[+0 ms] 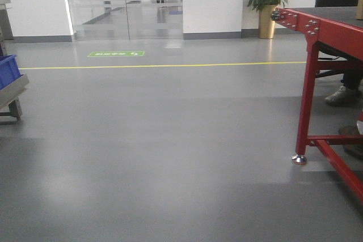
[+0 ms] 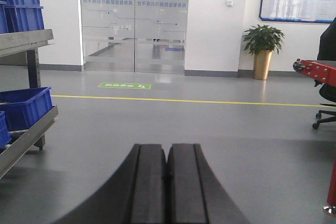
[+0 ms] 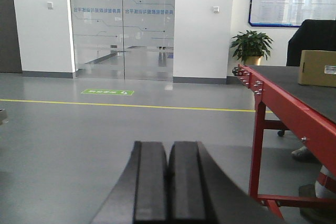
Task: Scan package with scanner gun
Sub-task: 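Drive the base toward the red-framed table with the box and scanner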
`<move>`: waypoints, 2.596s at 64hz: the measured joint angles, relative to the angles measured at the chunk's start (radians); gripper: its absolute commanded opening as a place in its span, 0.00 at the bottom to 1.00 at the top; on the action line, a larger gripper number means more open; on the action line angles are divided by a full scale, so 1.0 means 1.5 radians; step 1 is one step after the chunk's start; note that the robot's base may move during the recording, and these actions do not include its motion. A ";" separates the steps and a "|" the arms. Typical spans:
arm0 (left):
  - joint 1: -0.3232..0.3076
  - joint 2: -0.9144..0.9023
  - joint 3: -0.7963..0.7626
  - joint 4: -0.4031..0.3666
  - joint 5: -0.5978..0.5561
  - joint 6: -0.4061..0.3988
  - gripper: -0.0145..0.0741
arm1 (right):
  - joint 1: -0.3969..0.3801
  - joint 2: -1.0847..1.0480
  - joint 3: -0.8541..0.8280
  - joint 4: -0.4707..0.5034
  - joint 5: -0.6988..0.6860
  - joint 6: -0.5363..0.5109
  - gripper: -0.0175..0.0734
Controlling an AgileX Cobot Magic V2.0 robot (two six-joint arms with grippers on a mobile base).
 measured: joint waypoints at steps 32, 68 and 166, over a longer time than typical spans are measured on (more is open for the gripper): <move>0.000 0.000 0.000 0.000 0.000 0.000 0.04 | 0.000 0.000 0.000 0.000 0.000 0.000 0.01; 0.000 0.000 0.000 0.000 0.000 0.000 0.04 | 0.000 0.000 0.000 0.000 0.000 0.000 0.01; 0.000 0.000 0.000 0.000 0.000 0.000 0.04 | 0.000 0.000 0.000 0.000 0.000 0.000 0.01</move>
